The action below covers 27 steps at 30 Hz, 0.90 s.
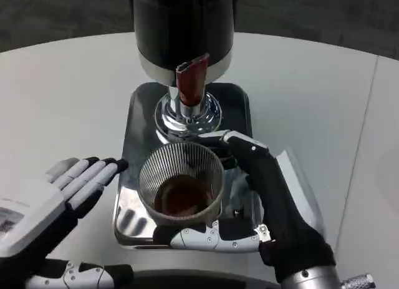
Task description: Grasp the cup under the faucet to collect the drink, then remove the cup.
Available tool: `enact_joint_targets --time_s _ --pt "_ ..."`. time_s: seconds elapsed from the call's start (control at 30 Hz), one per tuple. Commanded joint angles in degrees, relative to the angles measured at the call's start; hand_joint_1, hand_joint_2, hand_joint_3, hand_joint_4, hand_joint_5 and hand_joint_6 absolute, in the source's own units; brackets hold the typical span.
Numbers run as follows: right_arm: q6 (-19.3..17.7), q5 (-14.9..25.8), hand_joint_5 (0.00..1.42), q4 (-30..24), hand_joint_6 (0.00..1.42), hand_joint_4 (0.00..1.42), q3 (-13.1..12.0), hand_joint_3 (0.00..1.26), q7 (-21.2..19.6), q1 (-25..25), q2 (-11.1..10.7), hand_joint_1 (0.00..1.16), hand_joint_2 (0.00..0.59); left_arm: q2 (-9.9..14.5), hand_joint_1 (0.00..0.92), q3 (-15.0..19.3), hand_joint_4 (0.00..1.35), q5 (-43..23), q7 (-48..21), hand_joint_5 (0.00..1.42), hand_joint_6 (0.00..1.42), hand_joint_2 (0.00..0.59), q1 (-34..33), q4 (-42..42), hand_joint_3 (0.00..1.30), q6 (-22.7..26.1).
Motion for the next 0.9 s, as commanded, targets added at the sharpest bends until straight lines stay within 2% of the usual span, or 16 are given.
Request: enact_joint_targets --time_s 0.03,0.33,0.47,0.63,0.77,0.9 --pt "0.25 0.02 0.93 -4.92 1.28 0.88 2.82 0.68 1.01 2.9 1.1 1.14 0.132 -1.43 0.0 -0.82 0.0 3.07 3.89 0.0 0.0 0.086 3.52 -1.58 0.0 -0.19" --pt "2.54 -0.39 0.93 -11.41 1.28 0.9 5.53 0.68 3.61 7.57 -0.33 1.14 0.132 -3.55 0.0 -1.57 0.0 5.6 7.59 0.0 0.0 0.101 6.99 -4.28 0.0 1.88" --pt "2.11 -0.58 0.93 -13.03 1.28 0.9 6.53 0.68 3.61 9.03 -1.02 1.14 0.134 -4.84 0.0 -1.96 0.0 6.52 8.73 0.0 0.0 0.106 8.55 -6.43 0.0 2.43" --pt "1.82 -0.81 0.93 -13.66 1.28 0.9 7.55 0.68 3.53 9.82 -1.83 1.14 0.138 -5.1 0.0 -3.0 0.0 6.62 9.33 0.0 0.0 0.109 8.9 -6.79 0.0 2.47" --pt "1.58 -0.19 0.93 -13.74 1.28 0.9 7.42 0.68 3.71 10.43 -2.33 1.14 0.14 -5.65 0.0 -3.39 0.0 5.77 9.68 0.0 0.0 0.113 9.04 -8.34 0.0 2.09" --pt "1.46 0.27 0.93 -14.46 1.28 0.9 6.85 0.68 4.27 10.33 -2.76 1.13 0.14 -6.18 0.0 -2.5 0.0 4.28 7.72 0.0 0.0 0.118 10.48 -12.78 0.0 3.82"
